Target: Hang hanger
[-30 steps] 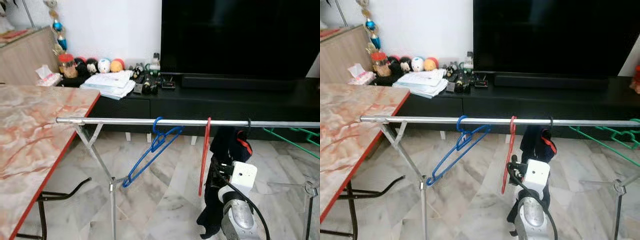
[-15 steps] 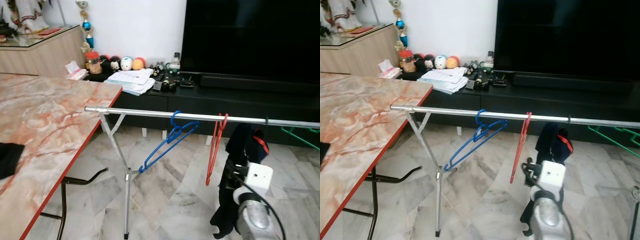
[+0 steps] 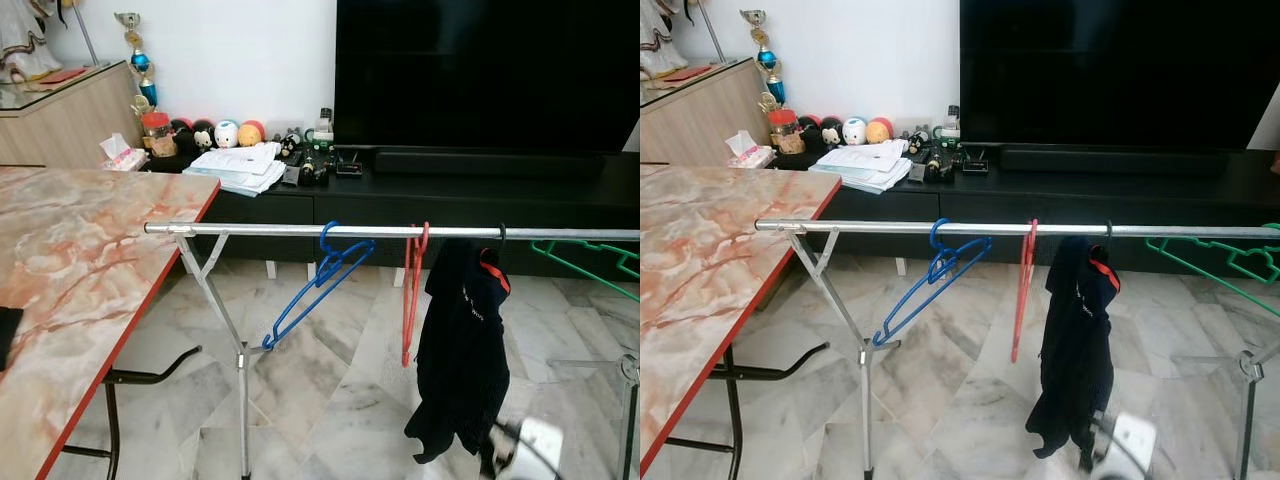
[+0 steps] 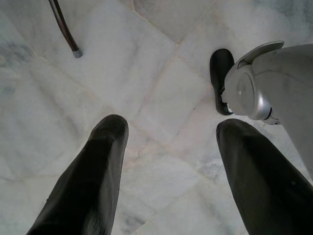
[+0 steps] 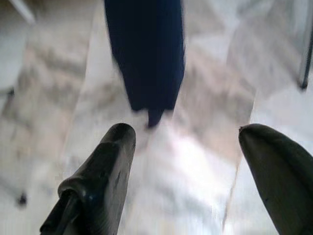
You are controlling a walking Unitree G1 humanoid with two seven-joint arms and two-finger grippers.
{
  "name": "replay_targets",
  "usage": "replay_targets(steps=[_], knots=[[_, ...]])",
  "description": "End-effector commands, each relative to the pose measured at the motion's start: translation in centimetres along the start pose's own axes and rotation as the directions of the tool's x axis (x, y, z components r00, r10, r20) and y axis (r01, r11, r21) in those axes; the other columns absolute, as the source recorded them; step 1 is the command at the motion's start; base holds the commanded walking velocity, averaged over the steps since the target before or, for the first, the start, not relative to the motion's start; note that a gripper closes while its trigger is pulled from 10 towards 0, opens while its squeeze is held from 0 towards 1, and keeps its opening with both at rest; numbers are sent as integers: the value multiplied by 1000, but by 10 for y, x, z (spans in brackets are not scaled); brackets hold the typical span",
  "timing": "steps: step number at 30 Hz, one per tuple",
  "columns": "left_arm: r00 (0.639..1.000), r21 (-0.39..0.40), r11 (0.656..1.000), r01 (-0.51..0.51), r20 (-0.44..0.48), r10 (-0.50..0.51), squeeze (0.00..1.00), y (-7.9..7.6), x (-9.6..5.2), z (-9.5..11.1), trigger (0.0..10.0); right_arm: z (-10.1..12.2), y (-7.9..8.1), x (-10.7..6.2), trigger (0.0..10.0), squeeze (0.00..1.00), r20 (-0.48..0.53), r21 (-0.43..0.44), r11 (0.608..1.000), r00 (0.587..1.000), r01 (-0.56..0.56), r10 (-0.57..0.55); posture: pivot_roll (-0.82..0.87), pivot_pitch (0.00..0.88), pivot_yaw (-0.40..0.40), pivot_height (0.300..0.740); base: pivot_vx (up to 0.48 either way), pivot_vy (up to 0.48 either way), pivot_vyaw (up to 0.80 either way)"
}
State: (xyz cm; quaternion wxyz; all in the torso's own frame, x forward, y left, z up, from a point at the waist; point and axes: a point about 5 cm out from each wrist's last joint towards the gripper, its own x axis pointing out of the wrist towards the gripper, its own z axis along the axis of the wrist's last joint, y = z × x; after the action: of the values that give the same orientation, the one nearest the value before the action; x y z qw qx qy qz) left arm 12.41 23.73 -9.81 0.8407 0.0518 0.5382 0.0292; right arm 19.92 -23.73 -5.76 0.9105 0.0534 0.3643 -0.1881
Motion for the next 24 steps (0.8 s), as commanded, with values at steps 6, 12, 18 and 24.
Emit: replay_targets(steps=[6,12,18,24], knots=[[1000,-30,1000,-3,7,3,0,-4,0,-4,10000,-45,3,-9,10000,0,-204,-70,996,978,-58,43,43,0,38,740,0,0,0],[1000,-4,1000,4,-12,-4,0,-7,-1,-11,10000,-51,13,-10,10000,0,-216,-69,991,972,-112,95,65,0,25,740,0,-93,0],[1000,-13,1000,11,-30,-11,0,-11,-1,-16,10000,-60,19,-13,10000,0,-254,-90,984,959,-156,128,59,0,27,740,0,-333,-546],[999,-8,1000,19,-26,-19,0,-14,-1,-14,10000,-66,18,-16,10000,0,-276,-188,960,949,-207,150,61,0,18,740,0,-339,-116]])
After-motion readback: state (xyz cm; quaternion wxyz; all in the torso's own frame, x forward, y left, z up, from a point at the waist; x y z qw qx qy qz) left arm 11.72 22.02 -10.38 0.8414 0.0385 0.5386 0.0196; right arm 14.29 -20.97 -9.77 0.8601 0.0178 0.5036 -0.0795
